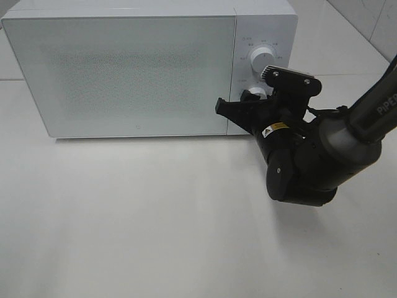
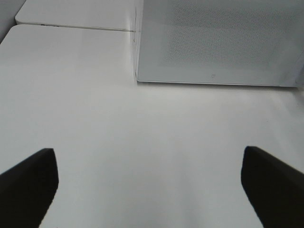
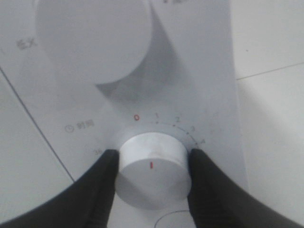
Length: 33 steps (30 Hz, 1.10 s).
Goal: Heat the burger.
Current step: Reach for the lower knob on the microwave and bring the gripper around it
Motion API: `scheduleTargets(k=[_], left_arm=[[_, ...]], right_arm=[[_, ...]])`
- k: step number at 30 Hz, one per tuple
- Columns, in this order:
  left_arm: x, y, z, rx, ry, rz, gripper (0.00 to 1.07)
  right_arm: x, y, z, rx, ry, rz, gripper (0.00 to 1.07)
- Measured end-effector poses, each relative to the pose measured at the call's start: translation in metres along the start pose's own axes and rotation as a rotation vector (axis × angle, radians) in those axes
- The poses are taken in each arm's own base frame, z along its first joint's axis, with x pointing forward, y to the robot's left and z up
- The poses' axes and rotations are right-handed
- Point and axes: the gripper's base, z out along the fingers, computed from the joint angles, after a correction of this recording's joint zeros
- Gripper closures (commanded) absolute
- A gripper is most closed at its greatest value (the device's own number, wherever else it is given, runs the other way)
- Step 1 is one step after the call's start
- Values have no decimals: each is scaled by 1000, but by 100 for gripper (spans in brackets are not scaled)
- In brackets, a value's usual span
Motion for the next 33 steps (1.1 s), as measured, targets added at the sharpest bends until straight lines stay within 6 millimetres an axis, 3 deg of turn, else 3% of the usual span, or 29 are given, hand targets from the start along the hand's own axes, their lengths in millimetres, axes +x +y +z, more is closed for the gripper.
scheduleTargets(k=[2,3,5,6,7,8,9,11,12,20,26,33], left_arm=[[0,0,0,0,0,0,6],[0,0,0,0,0,0,6],[0,0,0,0,0,0,6],[0,0,0,0,0,0,6],[0,0,0,0,0,0,6],[0,0,0,0,0,0,6],[0,0,0,0,0,0,6],[0,0,0,0,0,0,6],[0,0,0,0,0,0,6],[0,0,0,0,0,0,6],[0,0,0,0,0,0,6],[0,0,0,0,0,0,6]], right_arm=[[0,0,0,-10,2,164,107],[0,0,0,-10,2,164,107],[1,0,-1,-21,4,366,107],[1,0,-1,-21,4,366,107],[1,0,-1,-27,6,502,107],[1,0,-1,-27,6,502,107],[2,0,-1,-33,7,652,107],[2,0,-1,-36,9,711,107],[2,0,-1,-38,12,846,107],[1,0,-1,-41,16,1228,107],[1,1,-1,-43,19,1402,107],[1,1,-1,-43,19,1444,107]])
